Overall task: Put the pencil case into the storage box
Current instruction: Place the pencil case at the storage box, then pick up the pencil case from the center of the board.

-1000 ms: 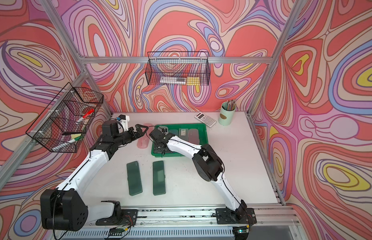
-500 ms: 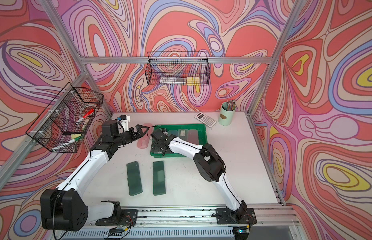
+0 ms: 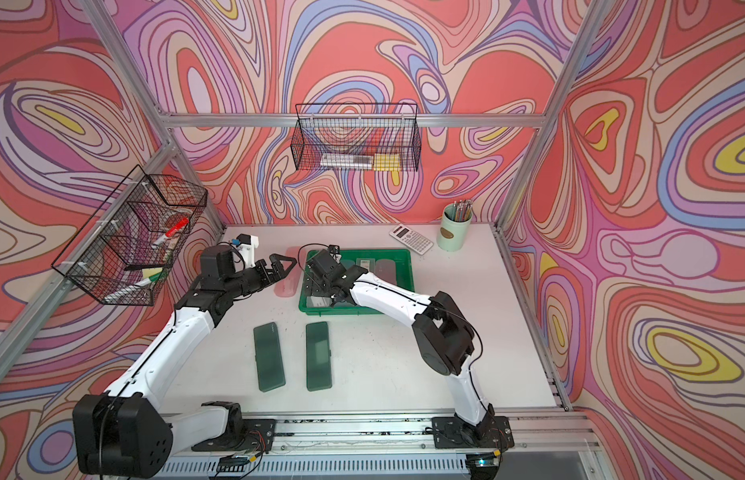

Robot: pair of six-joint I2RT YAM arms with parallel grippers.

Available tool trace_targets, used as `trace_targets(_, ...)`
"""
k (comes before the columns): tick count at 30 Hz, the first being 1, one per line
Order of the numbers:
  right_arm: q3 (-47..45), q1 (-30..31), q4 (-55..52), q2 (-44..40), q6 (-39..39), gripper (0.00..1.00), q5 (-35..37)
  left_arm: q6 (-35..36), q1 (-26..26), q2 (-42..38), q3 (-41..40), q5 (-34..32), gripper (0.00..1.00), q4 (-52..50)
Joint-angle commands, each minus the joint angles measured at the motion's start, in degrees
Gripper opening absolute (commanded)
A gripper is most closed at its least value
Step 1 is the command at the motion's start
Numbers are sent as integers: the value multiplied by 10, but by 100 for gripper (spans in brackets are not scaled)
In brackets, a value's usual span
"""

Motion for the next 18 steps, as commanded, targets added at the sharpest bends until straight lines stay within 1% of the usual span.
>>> trace_targets(1, -42, 15, -34, -74, 15, 98, 74, 27, 4, -32, -20, 7, 99, -56)
trace_targets(3, -73, 25, -60, -111, 33, 98, 95, 34, 4, -59, -30, 0, 99, -100)
trace_targets(5, -115, 33, -68, -149, 49, 98, 92, 30, 4, -89, -46, -2, 99, -123)
trace_targets(9, -196, 76, -65, -200, 79, 98, 109, 3, -1, -157, -99, 34, 99, -137)
trace_targets(13, -256, 124, -40, -216, 111, 98, 89, -36, -27, -235, -152, -1, 99, -160)
trace_targets(16, -283, 164, -22, -211, 134, 98, 83, -49, -49, -268, -169, -36, 99, -207)
trace_targets(18, -286, 194, -22, -200, 147, 98, 91, -53, -60, -284, -183, -45, 99, -224)
